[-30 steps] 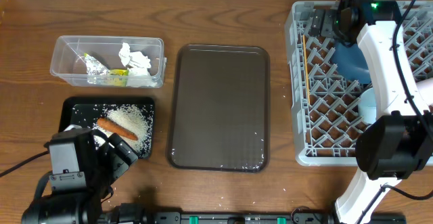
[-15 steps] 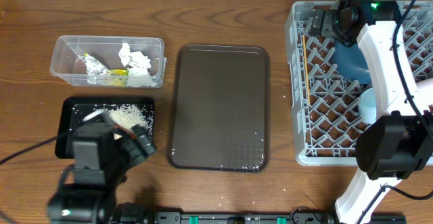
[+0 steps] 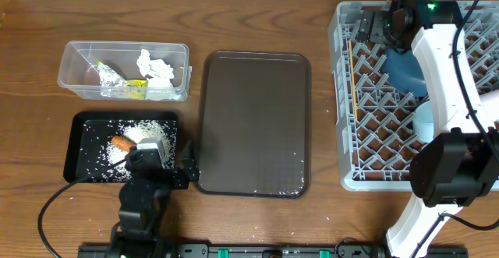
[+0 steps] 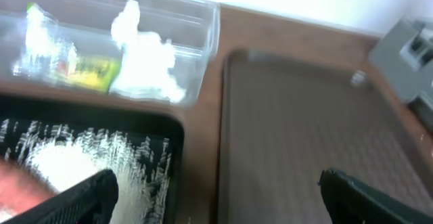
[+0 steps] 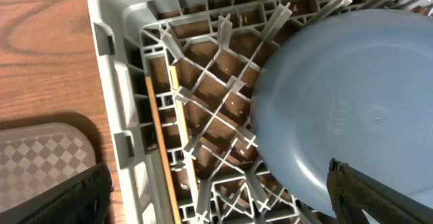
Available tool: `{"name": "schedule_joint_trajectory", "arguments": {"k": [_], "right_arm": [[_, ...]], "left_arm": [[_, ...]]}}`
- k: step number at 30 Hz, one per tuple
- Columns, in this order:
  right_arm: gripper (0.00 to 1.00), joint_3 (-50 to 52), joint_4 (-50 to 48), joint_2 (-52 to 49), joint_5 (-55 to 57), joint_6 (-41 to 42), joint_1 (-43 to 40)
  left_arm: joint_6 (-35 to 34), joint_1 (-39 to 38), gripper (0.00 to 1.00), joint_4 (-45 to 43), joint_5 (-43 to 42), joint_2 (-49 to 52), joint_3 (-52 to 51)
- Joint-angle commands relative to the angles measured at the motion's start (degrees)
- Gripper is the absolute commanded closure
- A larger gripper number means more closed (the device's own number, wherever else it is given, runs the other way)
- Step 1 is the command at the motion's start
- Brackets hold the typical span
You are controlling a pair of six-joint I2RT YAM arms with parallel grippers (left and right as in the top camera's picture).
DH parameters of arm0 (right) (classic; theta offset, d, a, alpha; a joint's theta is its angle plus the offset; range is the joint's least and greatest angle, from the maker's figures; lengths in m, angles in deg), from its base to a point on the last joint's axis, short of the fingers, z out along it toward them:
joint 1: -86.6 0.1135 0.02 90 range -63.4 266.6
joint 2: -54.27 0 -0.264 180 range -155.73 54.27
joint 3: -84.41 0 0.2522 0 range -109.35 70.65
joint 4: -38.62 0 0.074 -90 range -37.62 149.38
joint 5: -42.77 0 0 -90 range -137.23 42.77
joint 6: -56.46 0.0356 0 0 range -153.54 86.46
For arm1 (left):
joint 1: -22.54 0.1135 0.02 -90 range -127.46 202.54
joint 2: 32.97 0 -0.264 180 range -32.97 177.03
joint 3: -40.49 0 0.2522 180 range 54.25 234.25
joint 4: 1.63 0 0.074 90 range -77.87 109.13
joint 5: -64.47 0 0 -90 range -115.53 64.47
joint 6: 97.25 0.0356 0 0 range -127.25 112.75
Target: Sort waste into correct bins and load items into the dishwasher rack
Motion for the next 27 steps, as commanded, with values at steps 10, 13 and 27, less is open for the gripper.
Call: {"name": "schedule_joint_trajectory", "arguments": {"k": [10, 13, 27], "right_arm": [[0.01, 0.0, 0.1, 0.3, 0.6, 0.6, 0.3], [0.01, 0.0, 0.1, 0.3, 0.6, 0.6, 0.3], [0.01, 0.0, 0.1, 0.3, 0.6, 0.6, 0.3]], "left_arm": [[3.6, 5.2, 0.02, -8.7, 0.1, -10.8, -9.4], [4.3, 6.3, 0.02, -8.6, 0.7, -11.6, -9.4], [13.3, 7.1, 0.02, -8.6, 0.7, -11.6, -9.4]]}}
